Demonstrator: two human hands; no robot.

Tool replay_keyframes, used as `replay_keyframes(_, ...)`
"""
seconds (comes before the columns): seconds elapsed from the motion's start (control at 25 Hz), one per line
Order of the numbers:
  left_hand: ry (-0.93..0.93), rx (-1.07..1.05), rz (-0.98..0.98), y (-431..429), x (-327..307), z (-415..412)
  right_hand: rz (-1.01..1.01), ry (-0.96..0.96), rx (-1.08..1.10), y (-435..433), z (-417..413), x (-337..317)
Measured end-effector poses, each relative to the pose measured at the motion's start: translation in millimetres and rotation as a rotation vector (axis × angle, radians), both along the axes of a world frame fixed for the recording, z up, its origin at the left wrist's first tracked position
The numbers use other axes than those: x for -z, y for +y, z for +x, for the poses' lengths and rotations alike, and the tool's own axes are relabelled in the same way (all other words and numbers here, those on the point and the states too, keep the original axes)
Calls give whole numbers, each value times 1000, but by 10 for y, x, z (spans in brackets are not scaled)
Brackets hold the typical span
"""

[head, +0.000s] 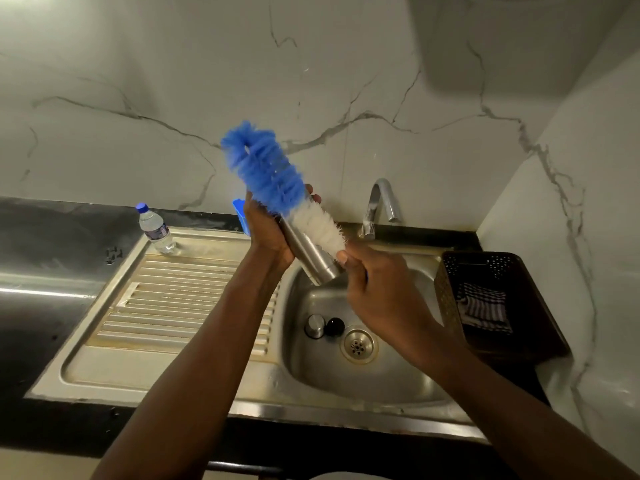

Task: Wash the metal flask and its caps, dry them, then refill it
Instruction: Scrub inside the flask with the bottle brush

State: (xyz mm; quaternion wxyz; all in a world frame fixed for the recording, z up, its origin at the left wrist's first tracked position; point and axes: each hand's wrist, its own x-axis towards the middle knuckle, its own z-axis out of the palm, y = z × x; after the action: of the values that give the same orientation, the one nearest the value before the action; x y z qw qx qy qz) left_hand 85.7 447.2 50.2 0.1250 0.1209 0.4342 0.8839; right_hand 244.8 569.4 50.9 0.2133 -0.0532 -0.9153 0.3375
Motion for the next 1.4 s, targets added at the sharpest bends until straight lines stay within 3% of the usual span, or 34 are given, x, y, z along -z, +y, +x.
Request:
replay_keyframes(0.16, 8, -46, 37, -64, -57, -65, -92, 46, 67, 52, 0, 57)
replay_keyframes(0.36, 27, 43, -46, 54, -156, 91, -49, 40, 68, 67, -264, -252)
replay_keyframes(0.52, 70, 126, 163, -11, -143, 0, -73, -19, 22, -70, -26, -140)
replay_keyframes(0.64, 101, 167, 166, -137, -71, -103, -115, -164, -9, -247, 426, 108)
replay_keyframes(0.72, 163, 201, 210, -104, -37, -153, -120, -98, 39, -161, 221, 88)
replay_keyframes(0.88, 74, 62, 93, -54, -63, -27, -109, -67, 81, 55, -228, -64)
replay_keyframes(1.08, 24, 104, 148, -215, -91, -173, -211, -79, 19, -93, 498, 227)
replay_keyframes(1.2, 40, 171, 171, -149, -22, -110, -203, -111, 42, -66, 231, 81)
replay_keyframes(1.28, -49, 139, 139, -83, -3, -58, -162, -154, 65, -10, -14, -125)
replay_keyframes(1.4, -92, 96, 153, -45, -13, -51, -303, -238, 24, -16, 9, -211)
